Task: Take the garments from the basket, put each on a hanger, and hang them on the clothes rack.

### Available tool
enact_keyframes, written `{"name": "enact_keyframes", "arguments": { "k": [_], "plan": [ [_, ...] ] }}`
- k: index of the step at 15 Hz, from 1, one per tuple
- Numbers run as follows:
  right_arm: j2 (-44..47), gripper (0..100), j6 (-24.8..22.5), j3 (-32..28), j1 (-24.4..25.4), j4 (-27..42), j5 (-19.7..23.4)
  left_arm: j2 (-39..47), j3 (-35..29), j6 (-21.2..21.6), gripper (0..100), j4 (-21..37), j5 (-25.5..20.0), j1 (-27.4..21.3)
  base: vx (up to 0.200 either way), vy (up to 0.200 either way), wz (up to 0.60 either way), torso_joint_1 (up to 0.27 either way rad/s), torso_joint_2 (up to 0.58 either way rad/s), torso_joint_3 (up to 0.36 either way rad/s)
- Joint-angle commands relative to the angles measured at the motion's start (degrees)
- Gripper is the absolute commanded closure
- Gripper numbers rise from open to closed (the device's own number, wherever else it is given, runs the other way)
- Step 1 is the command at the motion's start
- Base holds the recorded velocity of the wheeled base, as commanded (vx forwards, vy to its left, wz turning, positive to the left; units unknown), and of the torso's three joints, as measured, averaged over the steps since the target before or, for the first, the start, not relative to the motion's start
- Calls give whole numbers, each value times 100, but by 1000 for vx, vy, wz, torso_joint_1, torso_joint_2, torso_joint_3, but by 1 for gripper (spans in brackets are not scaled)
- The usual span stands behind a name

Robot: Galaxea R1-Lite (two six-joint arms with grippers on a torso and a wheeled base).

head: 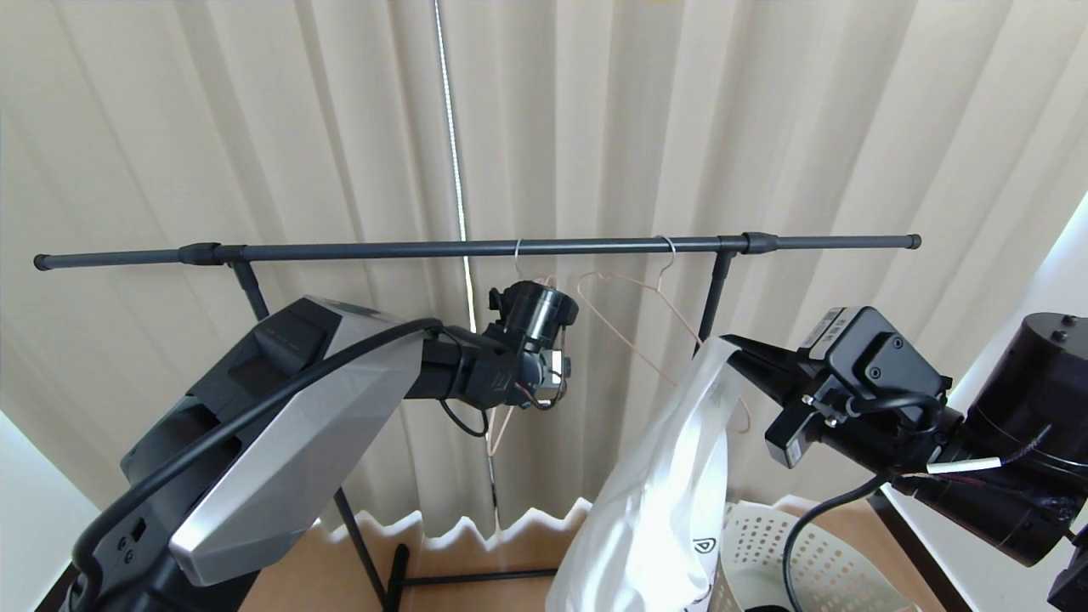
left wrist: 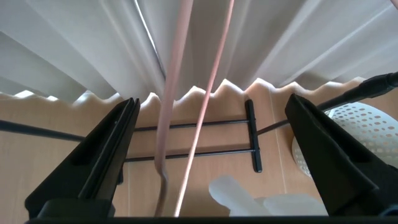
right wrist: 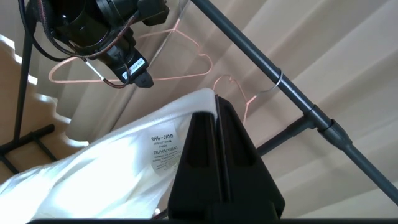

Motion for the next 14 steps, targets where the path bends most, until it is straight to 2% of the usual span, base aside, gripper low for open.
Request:
{"name": "enact_keyframes", "arguments": {
  "k": [1, 7, 11, 12, 14],
  "plan": [
    [10, 100, -3, 5, 0, -2, 4, -23, -68, -10, 0, 6, -2, 26, 0, 0, 0, 0, 0, 0],
    [27, 100, -3, 5, 9, -2, -5, -49, -121, 34, 0, 15, -177, 114, 0, 0, 0, 0, 0, 0],
    [142, 100, -3, 5, 9, -20, -13, 250, -561, 157, 0, 41, -204, 140, 0, 0, 0, 0, 0, 0],
    [142, 100, -3, 5, 9, -20, -13, 329, -692, 174, 100, 94, -204, 123, 0, 0, 0, 0, 0, 0],
    [142, 100, -3, 5, 9, -20, -13, 320, -710, 183, 100, 226, -204, 114, 0, 0, 0, 0, 0, 0]
  ]
}}
